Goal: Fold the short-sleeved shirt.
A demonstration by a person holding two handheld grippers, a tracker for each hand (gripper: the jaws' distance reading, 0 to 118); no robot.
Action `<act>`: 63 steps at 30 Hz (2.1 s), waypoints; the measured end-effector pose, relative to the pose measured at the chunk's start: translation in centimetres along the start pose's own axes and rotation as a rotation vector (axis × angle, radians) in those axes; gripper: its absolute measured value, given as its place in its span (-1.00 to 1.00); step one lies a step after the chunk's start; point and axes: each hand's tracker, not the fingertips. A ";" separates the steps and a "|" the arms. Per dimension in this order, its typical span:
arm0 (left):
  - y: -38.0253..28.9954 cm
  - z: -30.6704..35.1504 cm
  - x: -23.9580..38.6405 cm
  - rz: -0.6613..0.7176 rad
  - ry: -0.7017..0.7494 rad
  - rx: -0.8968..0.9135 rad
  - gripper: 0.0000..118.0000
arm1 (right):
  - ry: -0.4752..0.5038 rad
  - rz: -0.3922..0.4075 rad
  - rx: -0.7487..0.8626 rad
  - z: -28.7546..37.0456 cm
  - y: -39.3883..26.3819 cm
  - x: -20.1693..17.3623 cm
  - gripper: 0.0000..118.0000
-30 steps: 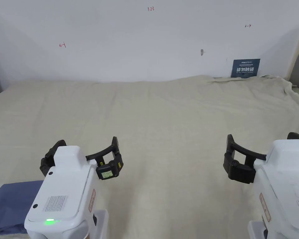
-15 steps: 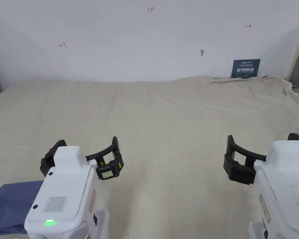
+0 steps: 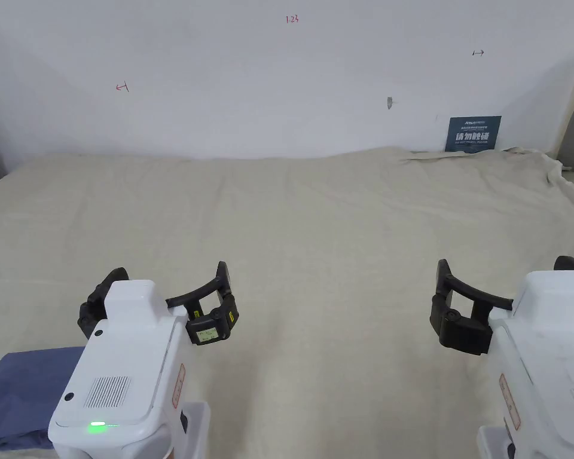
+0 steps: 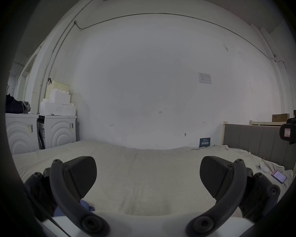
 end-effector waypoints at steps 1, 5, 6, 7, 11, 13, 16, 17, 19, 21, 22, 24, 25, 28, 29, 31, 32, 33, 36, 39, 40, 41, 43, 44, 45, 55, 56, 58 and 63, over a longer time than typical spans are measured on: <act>0.0 0.0 0.0 0.000 -0.002 0.000 1.00 | -0.001 -0.001 0.000 0.0 0.0 0.0 0.85; 0.0 0.0 0.1 -0.011 -0.004 0.000 1.00 | -0.003 0.005 -0.003 0.0 -0.1 0.0 0.86; -0.1 0.0 0.1 -0.013 -0.005 -0.001 1.00 | -0.004 0.005 -0.005 0.0 -0.1 0.0 0.85; -0.1 0.0 0.1 -0.015 -0.005 -0.002 1.00 | -0.006 0.002 -0.007 0.0 -0.1 0.0 0.86; 0.0 0.1 0.0 -0.013 -0.003 0.002 1.00 | -0.009 0.004 -0.006 -0.1 -0.1 0.0 0.85; 0.0 0.1 0.0 -0.014 -0.002 0.002 1.00 | -0.010 0.010 -0.007 -0.1 -0.1 0.0 0.86; -0.1 0.1 0.0 -0.015 -0.003 0.000 1.00 | -0.010 0.008 -0.005 -0.1 0.0 0.0 0.85; 0.0 0.1 0.0 -0.015 -0.004 0.000 1.00 | -0.011 0.008 -0.004 0.0 0.0 0.0 0.85; 0.0 0.2 0.0 -0.016 -0.002 0.002 1.00 | -0.013 0.008 -0.004 0.0 0.0 0.0 0.86; 0.1 0.2 -0.1 -0.015 -0.003 0.004 1.00 | -0.011 0.008 -0.006 0.0 0.1 -0.1 0.86; 0.1 0.2 -0.1 -0.014 -0.003 0.004 1.00 | -0.010 0.009 -0.008 0.0 0.1 -0.1 0.86; 0.2 0.2 -0.1 -0.014 -0.002 0.005 1.00 | -0.015 0.014 -0.009 0.1 0.2 -0.2 0.86; 0.2 0.3 -0.1 -0.012 -0.003 0.005 1.00 | -0.017 0.019 -0.008 0.1 0.3 -0.2 0.86; 0.2 0.3 -0.2 -0.013 -0.006 0.002 1.00 | -0.022 0.013 -0.024 0.1 0.5 -0.3 0.86; 0.3 0.2 -0.2 -0.014 -0.007 0.003 1.00 | -0.023 -0.001 -0.040 0.0 0.7 -0.3 0.86; 0.3 0.3 -0.2 -0.017 -0.010 0.002 1.00 | -0.024 -0.038 -0.098 -0.2 1.0 -0.2 0.86; 0.4 0.3 -0.2 -0.017 -0.012 0.002 1.00 | -0.025 -0.061 -0.140 -0.3 1.4 -0.2 0.86; 0.4 0.3 -0.3 -0.016 -0.013 0.004 1.00 | -0.030 -0.082 -0.179 -0.3 1.6 -0.1 0.86; 0.6 0.3 -0.3 -0.012 -0.014 0.006 1.00 | -0.076 -0.131 -0.313 -0.8 2.5 -0.1 0.85; 0.7 0.2 -0.3 -0.005 -0.017 0.008 1.00 | -0.148 -0.157 -0.455 -1.6 3.0 -0.3 0.85; 0.7 0.2 -0.3 -0.003 -0.019 0.009 1.00 | -0.152 -0.163 -0.486 -1.8 3.1 -0.3 0.85; 0.8 0.2 -0.3 -0.003 -0.021 0.009 1.00 | -0.138 -0.168 -0.505 -2.0 3.1 -0.2 0.85; 0.8 0.2 -0.3 -0.005 -0.019 0.013 1.00 | -0.138 -0.176 -0.513 -2.0 3.0 -0.3 0.85; 0.8 0.1 -0.2 -0.005 -0.020 0.013 1.00 | -0.149 -0.180 -0.511 -2.0 3.0 -0.4 0.85; 0.8 0.1 -0.3 -0.004 -0.021 0.013 1.00 | -0.159 -0.186 -0.511 -2.0 2.9 -0.4 0.85; 1.0 0.1 -0.2 -0.008 -0.028 0.018 1.00 | -0.173 -0.132 -0.445 -1.6 3.2 -1.4 0.85; 1.0 0.1 -0.2 -0.009 -0.030 0.017 1.00 | -0.168 -0.131 -0.446 -1.6 3.2 -1.4 0.85; 0.9 0.2 -0.2 -0.010 -0.032 0.018 1.00 | -0.153 -0.136 -0.464 -1.7 3.2 -1.4 0.85; 0.9 0.2 -0.2 -0.007 -0.032 0.017 1.00 | -0.163 -0.105 -0.422 -1.7 2.7 -1.6 0.85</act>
